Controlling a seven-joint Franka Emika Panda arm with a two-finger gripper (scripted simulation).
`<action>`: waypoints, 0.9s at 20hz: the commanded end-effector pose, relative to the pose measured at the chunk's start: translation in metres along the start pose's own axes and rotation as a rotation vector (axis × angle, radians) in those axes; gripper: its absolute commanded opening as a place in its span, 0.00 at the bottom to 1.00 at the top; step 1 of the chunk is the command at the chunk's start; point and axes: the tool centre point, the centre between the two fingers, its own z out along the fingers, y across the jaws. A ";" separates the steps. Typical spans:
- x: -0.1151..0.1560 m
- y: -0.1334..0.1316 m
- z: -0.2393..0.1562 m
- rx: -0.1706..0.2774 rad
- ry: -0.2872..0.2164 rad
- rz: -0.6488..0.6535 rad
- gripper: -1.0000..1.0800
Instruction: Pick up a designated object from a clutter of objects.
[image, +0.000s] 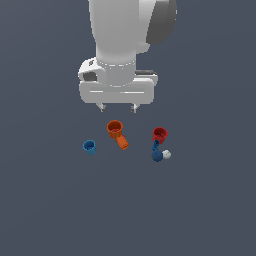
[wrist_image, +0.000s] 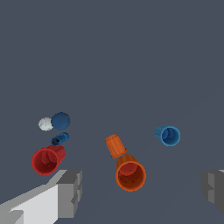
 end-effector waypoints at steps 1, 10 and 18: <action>0.002 0.005 0.009 0.003 -0.001 -0.019 0.96; 0.009 0.037 0.059 0.018 0.000 -0.132 0.96; 0.008 0.074 0.115 0.029 0.003 -0.254 0.96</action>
